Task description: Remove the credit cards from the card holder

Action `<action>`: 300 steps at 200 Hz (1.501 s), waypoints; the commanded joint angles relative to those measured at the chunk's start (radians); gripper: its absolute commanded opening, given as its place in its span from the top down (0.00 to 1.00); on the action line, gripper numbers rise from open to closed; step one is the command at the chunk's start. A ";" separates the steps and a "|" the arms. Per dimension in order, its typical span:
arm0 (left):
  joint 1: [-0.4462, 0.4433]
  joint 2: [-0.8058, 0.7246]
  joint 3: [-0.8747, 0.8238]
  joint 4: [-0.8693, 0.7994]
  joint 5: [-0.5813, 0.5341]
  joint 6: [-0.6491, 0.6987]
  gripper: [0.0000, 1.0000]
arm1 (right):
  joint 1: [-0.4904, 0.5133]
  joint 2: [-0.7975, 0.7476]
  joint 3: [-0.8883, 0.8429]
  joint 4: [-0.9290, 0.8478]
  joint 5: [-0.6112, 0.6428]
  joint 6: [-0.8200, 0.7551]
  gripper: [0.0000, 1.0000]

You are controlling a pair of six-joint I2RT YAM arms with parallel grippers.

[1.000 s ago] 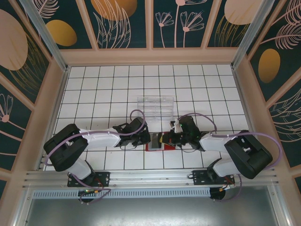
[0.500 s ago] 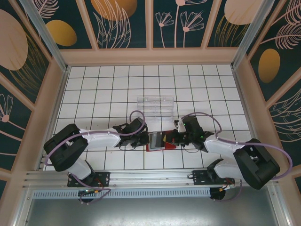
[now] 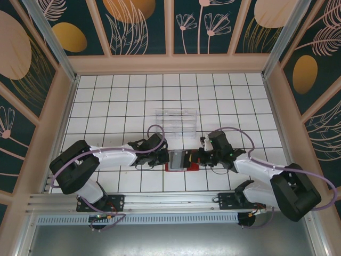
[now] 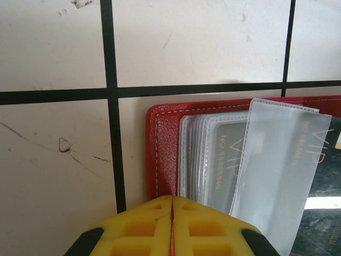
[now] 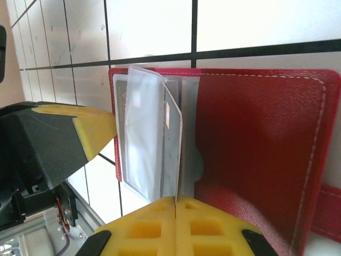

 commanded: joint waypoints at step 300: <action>0.174 -0.196 0.122 -0.260 -0.097 0.290 0.80 | 0.073 0.230 0.899 -0.850 0.439 -1.702 1.00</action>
